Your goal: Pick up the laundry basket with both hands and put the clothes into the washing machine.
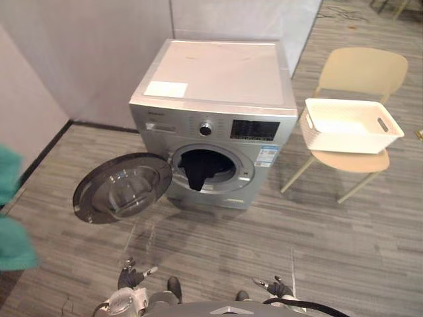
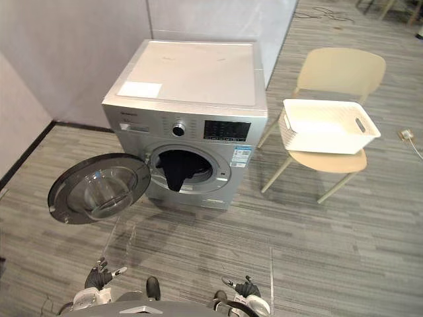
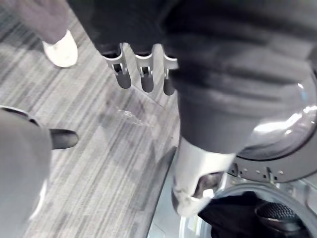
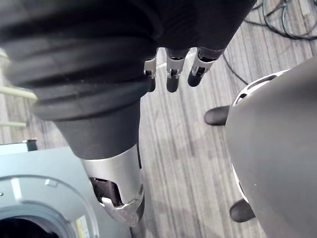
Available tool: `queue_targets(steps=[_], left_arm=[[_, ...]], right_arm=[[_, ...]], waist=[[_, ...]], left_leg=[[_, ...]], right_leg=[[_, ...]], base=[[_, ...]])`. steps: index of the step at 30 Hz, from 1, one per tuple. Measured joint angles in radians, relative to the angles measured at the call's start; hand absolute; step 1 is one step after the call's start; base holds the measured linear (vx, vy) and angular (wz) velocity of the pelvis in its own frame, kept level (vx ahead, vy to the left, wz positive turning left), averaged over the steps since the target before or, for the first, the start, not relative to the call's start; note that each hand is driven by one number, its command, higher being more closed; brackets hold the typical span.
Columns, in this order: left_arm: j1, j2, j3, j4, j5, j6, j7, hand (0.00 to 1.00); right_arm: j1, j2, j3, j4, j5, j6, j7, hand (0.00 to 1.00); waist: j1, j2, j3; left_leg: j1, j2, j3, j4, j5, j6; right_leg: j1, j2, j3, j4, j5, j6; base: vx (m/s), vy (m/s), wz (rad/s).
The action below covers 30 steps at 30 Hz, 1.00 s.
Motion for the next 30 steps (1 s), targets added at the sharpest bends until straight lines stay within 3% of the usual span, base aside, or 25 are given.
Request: queue_targets(steps=[3,7,9,10,11,12,13,15,16,18,20,22,24,26,28,29,30], left_arm=[[-0.009,0.002,-0.001,-0.072,-0.001,-0.006,-0.001,0.0],[-0.107,0.03,-0.078,-0.093,-0.001,-0.01,-0.011,0.0],[-0.154,0.04,-0.108,-0.1,-0.002,-0.014,-0.025,0.0],[-0.186,0.044,-0.124,-0.135,-0.002,-0.016,-0.029,0.0],[-0.196,0.044,-0.126,-0.147,-0.002,-0.022,-0.03,0.0],[-0.204,0.041,-0.128,-0.161,-0.009,-0.025,-0.036,0.0],[-0.21,0.038,-0.139,-0.164,-0.02,-0.025,-0.041,0.0],[-0.208,0.042,-0.159,-0.173,-0.024,-0.027,-0.044,0.0],[-0.209,0.043,-0.163,-0.169,-0.036,-0.028,-0.043,0.0],[-0.218,0.037,-0.185,-0.167,-0.055,-0.03,-0.043,0.0],[-0.22,0.029,-0.21,-0.158,-0.078,-0.033,-0.043,0.0],[-0.219,0.03,-0.241,-0.136,-0.089,-0.034,-0.043,0.0],[-0.222,0.025,-0.268,-0.084,-0.11,-0.033,-0.042,0.0],[-0.212,0.015,-0.274,-0.081,-0.128,-0.033,-0.043,0.0],[-0.207,0.01,-0.274,-0.082,-0.153,-0.033,-0.044,0.0],[-0.197,0.01,-0.274,-0.083,-0.165,-0.033,-0.047,0.0],[-0.186,-0.002,-0.274,-0.086,-0.175,-0.033,-0.052,0.0]], right_arm=[[-0.01,-0.01,0.028,-0.026,0.003,0.0,0.0,0.0],[-0.007,-0.016,0.018,-0.032,0.044,-0.009,0.004,0.0],[-0.009,-0.019,0.018,-0.04,0.06,-0.011,0.004,0.0],[-0.011,-0.027,0.027,-0.067,0.081,-0.017,0.004,0.0],[-0.011,-0.027,0.029,-0.073,0.084,-0.019,0.004,0.0],[-0.01,-0.027,0.028,-0.08,0.095,-0.019,0.004,0.0],[-0.008,-0.034,0.028,-0.087,0.1,-0.019,0.004,0.0],[0.002,-0.035,0.037,-0.114,0.102,-0.021,0.006,0.0],[-0.001,-0.036,0.061,-0.121,0.12,-0.025,0.009,0.0],[-0.002,-0.038,0.077,-0.135,0.121,-0.026,0.01,0.0],[-0.001,-0.04,0.101,-0.15,0.127,-0.027,0.01,0.0],[-0.008,-0.043,0.139,-0.15,0.132,-0.026,0.01,0.0],[-0.001,-0.04,0.173,-0.167,0.159,-0.028,0.01,0.0],[0.009,-0.049,0.225,-0.198,0.16,-0.03,0.012,0.0],[0.013,-0.05,0.273,-0.228,0.16,-0.033,0.014,0.0],[0.022,-0.043,0.313,-0.248,0.159,-0.041,0.025,0.0],[0.018,-0.042,0.349,-0.268,0.159,-0.042,0.038,0.0]], waist=[[-0.004,0.02,-0.009],[-0.047,0.034,-0.008],[-0.055,0.038,-0.004],[-0.061,0.051,0.003],[-0.065,0.054,0.006],[-0.077,0.054,0.011],[-0.081,0.058,0.021],[-0.08,0.058,0.029],[-0.086,0.063,0.037],[-0.089,0.07,0.042],[-0.082,0.069,0.042],[-0.075,0.037,0.044],[-0.086,0.033,0.045],[-0.081,0.032,0.043],[-0.075,0.03,0.043],[-0.068,0.025,0.041],[-0.047,0.025,0.041]], left_leg=[[-0.044,0.037,0.109,0.138,-0.094,0.017],[-0.049,0.031,0.178,0.183,-0.16,0.042],[-0.051,0.038,0.223,0.19,-0.175,0.048],[-0.061,0.066,0.279,0.215,-0.195,0.056],[-0.06,0.074,0.3,0.218,-0.199,0.056],[-0.052,0.081,0.335,0.219,-0.203,0.059],[-0.017,0.087,0.375,0.219,-0.207,0.053],[0.024,0.114,0.408,0.253,-0.224,0.031],[0.031,0.145,0.4,0.292,-0.247,0.009],[0.027,0.192,0.394,0.324,-0.268,-0.013],[0.043,0.214,0.419,0.299,-0.262,-0.022],[0.072,0.229,0.452,0.294,-0.258,-0.059],[0.1,0.28,0.457,0.314,-0.243,-0.095],[0.114,0.343,0.443,0.37,-0.23,-0.073],[0.091,0.431,0.404,0.496,-0.193,0.035],[0.055,0.483,0.349,0.607,-0.138,0.128],[0.001,0.484,0.252,0.711,-0.143,0.134]], right_leg=[[-0.064,0.008,0.134,-0.009,0.03,0.019],[-0.12,0.002,0.242,-0.041,0.106,0.06],[-0.171,0.012,0.236,-0.025,0.132,0.054],[-0.205,0.026,0.158,-0.023,0.173,0.001],[-0.217,0.028,0.107,-0.022,0.179,-0.021],[-0.232,0.018,-0.021,0.02,0.132,-0.089],[-0.234,-0.006,-0.146,0.082,0.07,-0.123],[-0.229,-0.041,-0.217,0.144,0.058,-0.118],[-0.226,-0.022,-0.205,0.169,0.046,-0.082],[-0.234,0.018,-0.196,0.169,0.017,-0.076],[-0.237,0.018,-0.243,0.193,-0.029,-0.051],[-0.269,-0.001,-0.264,0.288,-0.055,-0.093],[-0.261,0.029,-0.279,0.343,-0.117,-0.115],[-0.222,0.083,-0.287,0.339,-0.14,-0.143],[-0.157,0.151,-0.287,0.276,-0.136,-0.169],[-0.109,0.191,-0.27,0.224,-0.129,-0.187],[-0.075,0.217,-0.234,0.195,-0.123,-0.2]], base=[[0.11,0.059,-1.25],[0.09,0.081,-1.09],[0.02,0.079,-1.01],[0.0,0.059,-1.04],[-0.01,0.069,-1.06],[-0.01,0.028,-0.85],[0.0,0.02,-0.98],[0.04,-0.024,-0.94],[0.05,-0.099,-0.58],[0.0,-0.171,-0.42],[0.0,-0.18,-0.5],[0.06,-0.124,-0.47],[0.12,-0.245,-0.13],[0.21,-0.362,-0.14],[0.16,-0.337,-0.19],[0.16,-0.348,-0.5],[0.21,-0.337,-0.71]])
